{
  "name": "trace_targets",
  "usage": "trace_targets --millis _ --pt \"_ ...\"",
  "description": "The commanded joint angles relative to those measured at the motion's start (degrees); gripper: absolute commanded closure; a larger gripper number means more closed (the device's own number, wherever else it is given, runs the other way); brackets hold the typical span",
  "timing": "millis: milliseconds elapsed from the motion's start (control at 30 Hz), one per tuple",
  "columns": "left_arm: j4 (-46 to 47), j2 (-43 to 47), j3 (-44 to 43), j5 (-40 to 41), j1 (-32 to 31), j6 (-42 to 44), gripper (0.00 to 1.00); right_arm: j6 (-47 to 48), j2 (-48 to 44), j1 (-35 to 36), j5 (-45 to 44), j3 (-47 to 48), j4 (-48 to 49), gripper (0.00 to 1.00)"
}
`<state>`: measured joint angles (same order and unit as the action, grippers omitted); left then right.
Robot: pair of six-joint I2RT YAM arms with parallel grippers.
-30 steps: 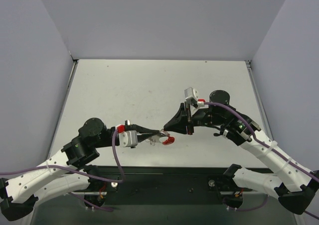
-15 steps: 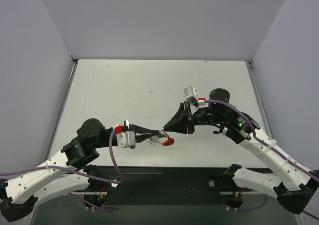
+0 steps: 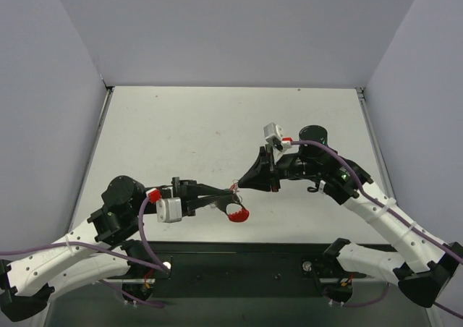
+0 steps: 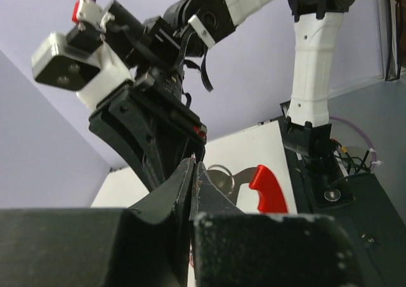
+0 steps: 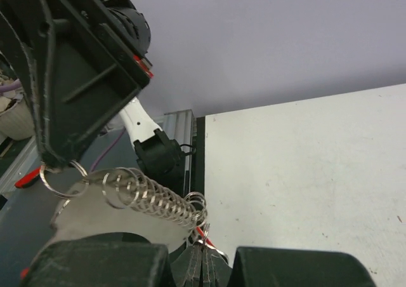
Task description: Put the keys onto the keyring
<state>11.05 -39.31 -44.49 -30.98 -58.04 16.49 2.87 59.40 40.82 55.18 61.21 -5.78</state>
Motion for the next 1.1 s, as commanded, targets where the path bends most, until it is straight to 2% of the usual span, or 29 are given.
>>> trace_targets --millis 0,933,1067 --pt "7.06 0.38 -2.18 -2.51 -0.23 -0.67 1.00 1.78 -0.68 -0.48 -0.77 0.67 0.51 1.00" --pt "6.00 -1.65 2.04 5.84 0.03 -1.20 1.00 1.96 -3.76 -0.65 -5.25 0.14 -0.37 1.00" --pt "10.11 -1.73 4.41 5.67 1.09 -3.74 1.00 2.13 -4.55 -1.18 -5.26 0.14 -0.63 1.00"
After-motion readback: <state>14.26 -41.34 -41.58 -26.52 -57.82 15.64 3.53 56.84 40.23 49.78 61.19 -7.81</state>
